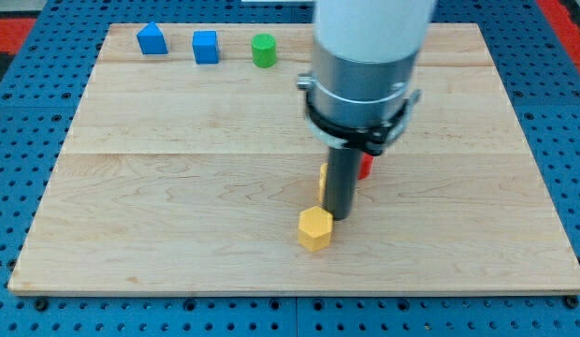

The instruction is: Move the yellow blocks away from the vertical line

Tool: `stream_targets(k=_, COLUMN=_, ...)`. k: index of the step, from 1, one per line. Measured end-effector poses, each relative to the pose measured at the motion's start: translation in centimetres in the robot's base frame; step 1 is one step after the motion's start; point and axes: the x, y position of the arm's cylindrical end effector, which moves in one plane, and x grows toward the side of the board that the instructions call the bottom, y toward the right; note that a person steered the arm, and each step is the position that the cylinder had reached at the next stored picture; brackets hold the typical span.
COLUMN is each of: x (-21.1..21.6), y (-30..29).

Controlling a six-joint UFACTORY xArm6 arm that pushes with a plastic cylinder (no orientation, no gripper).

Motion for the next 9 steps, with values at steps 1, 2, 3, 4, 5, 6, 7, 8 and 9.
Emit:
stream_targets(k=1, x=-0.4, y=-6.8)
stream_targets(k=2, x=-0.2, y=-10.3)
stream_targets(k=3, x=-0.2, y=-4.9)
stream_targets(k=4, x=-1.2, y=0.9)
stream_targets(k=5, x=-1.2, y=1.1)
stream_targets(k=6, x=-1.2, y=1.9)
stream_targets(k=7, x=-3.0, y=1.5)
stream_targets(k=8, x=-4.7, y=-6.8)
stream_targets(k=9, x=-7.7, y=-7.0)
